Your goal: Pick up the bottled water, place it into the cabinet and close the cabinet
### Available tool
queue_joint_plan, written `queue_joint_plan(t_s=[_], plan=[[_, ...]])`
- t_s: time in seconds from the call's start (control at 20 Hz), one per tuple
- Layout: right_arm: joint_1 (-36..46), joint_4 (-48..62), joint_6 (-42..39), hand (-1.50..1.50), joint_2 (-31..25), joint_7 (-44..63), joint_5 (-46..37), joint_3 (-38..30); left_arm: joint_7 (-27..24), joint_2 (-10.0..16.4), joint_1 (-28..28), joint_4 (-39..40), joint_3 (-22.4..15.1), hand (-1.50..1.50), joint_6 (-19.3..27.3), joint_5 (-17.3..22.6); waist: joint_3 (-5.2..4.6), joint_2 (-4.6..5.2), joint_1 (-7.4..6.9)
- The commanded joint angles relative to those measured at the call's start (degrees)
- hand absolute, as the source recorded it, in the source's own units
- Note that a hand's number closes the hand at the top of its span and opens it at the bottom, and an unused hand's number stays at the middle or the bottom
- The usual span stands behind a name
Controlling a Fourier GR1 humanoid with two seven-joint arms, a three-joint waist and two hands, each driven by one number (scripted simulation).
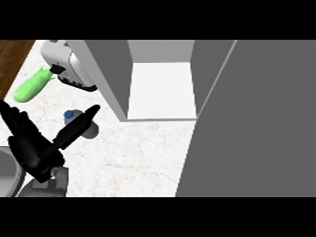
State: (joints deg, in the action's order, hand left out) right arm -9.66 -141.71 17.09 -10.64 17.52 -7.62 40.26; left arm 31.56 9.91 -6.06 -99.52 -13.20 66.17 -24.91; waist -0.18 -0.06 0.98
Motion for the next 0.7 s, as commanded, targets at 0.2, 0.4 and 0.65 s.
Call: queue_joint_plan(t_s=[0.2, 0.4, 0.65], plan=[[-2.3, -7.0, 1.9, -1.5, -3.3, 1.4, -6.1, 2.0, -20.1, -2.0, 2.7, 7.1, 0.6, -1.5, 0.1, 17.9, -0.08, -0.06, 0.27], [1.1, -4.6, 2.6, -1.5, -2.7, 1.6, -5.7, 0.2, -30.1, -5.9, 0.3, 12.6, 4.5, -1.5, -3.9, 24.3, -0.03, 0.08, -0.14], [-0.2, -4.5, 2.5, -1.5, -5.5, -0.2, -4.4, -0.1, -41.5, -9.7, 0.9, 16.9, 8.2, -1.5, -9.2, 31.7, 0.08, 0.04, -0.38]])
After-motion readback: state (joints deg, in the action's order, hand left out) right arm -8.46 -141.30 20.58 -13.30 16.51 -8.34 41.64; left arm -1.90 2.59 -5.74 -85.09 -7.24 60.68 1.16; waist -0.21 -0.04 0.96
